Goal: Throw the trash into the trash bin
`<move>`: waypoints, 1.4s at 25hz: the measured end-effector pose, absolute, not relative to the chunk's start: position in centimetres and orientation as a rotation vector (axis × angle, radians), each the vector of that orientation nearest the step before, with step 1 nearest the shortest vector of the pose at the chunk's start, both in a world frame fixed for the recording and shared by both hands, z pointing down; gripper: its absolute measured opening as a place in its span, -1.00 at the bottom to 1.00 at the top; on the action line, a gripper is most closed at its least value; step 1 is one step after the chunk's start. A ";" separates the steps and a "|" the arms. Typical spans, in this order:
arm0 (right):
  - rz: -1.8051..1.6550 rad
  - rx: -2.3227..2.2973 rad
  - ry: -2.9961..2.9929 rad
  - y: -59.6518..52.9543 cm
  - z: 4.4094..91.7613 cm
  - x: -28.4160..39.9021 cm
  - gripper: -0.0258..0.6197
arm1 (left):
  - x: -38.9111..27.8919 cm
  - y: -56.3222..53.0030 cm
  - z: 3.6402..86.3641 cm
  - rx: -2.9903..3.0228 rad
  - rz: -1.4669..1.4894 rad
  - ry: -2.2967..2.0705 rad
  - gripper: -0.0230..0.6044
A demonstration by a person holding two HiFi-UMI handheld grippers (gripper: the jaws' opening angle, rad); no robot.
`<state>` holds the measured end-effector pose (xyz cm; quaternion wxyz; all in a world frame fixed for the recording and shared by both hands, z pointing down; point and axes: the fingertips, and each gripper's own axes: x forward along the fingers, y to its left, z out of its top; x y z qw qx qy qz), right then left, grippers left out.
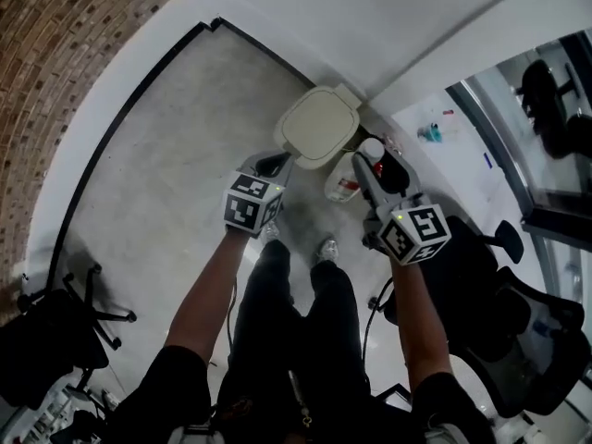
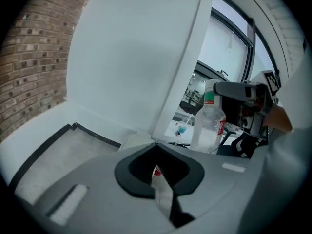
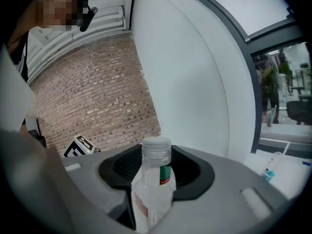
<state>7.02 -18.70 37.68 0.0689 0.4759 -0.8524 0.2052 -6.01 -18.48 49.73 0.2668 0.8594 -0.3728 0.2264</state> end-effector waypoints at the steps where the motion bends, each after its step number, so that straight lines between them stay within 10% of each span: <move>1: 0.621 1.444 -2.559 -19.0 38.5 6.8 -0.34 | -6.2 -19.1 51.1 2.307 0.630 -0.992 -0.91; 18: 0.768 1.387 -2.547 -21.7 53.7 5.7 -0.34 | -4.9 -21.5 74.4 2.110 0.840 -0.964 -0.91; 35: 0.830 1.430 -2.526 -22.2 56.8 8.1 -0.34 | -4.6 -22.4 79.1 2.045 0.982 -0.957 -0.91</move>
